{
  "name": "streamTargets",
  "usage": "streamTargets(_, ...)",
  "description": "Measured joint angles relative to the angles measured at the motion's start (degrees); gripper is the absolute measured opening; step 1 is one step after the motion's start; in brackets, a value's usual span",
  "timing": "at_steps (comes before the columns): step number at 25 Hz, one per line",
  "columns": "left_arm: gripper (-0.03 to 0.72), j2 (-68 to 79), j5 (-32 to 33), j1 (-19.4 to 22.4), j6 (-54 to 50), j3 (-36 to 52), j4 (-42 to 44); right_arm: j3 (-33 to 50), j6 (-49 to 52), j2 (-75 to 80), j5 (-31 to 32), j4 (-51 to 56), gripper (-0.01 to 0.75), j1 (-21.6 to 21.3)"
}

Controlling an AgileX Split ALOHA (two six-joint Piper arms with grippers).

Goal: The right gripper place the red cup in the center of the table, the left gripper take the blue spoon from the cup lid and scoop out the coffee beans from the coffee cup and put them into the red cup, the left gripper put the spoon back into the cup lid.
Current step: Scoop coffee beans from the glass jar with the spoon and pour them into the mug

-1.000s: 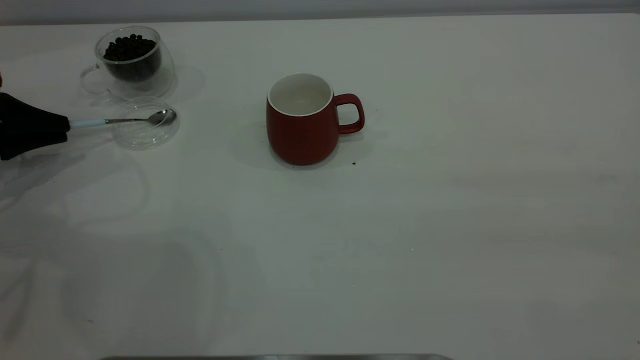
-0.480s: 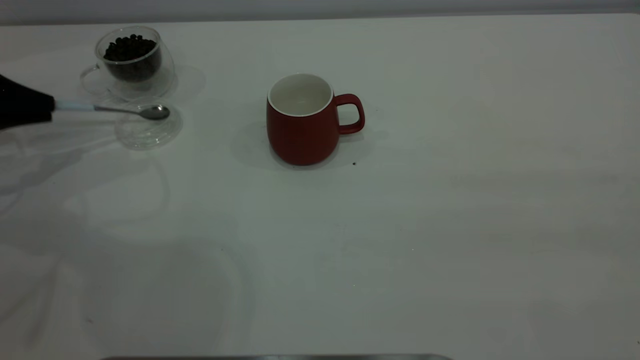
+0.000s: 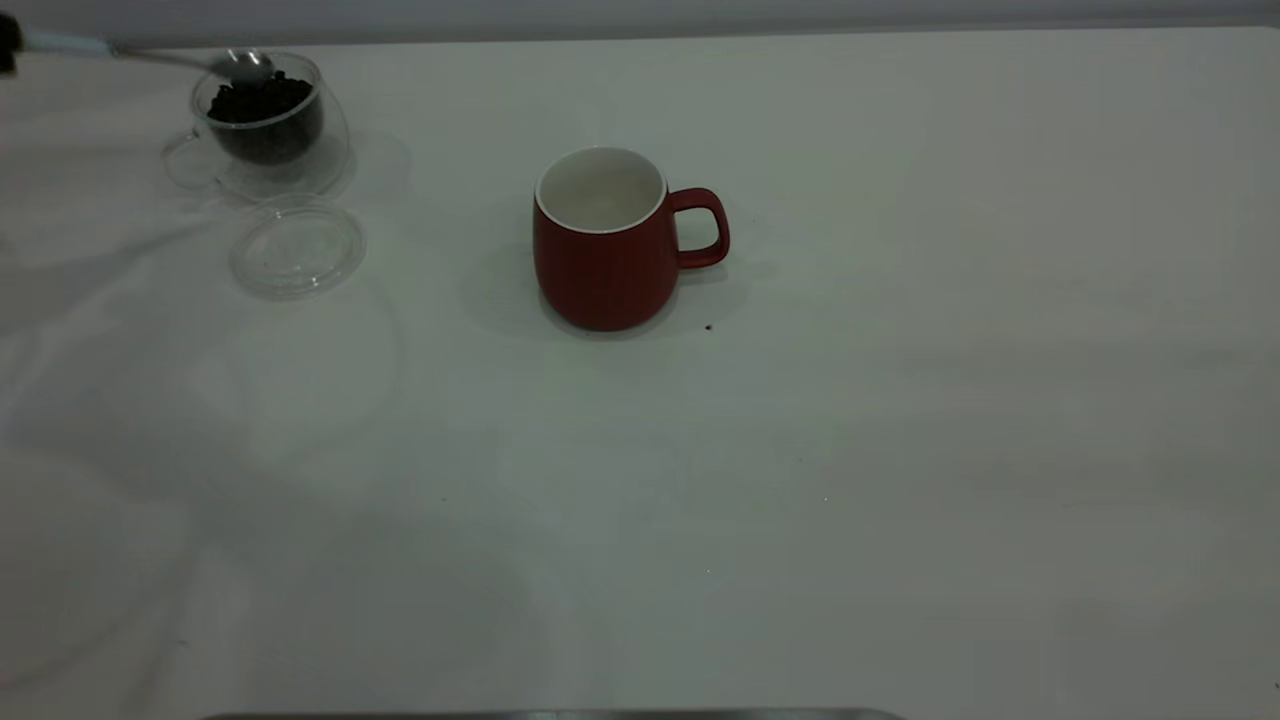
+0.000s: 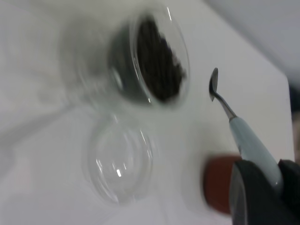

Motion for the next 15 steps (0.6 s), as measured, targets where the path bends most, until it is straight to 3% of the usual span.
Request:
streamTargets(7,0.123,0.5,-5.2,0.0,-4.7,-4.2,0.5,0.0,0.0,0.0,0.0,0.0,0.243,0.0)
streamTargets(15,0.123,6.1,-5.3,-1.2,-4.7,-4.2,1.3,0.0,0.0,0.0,0.0,0.0,0.243,0.0)
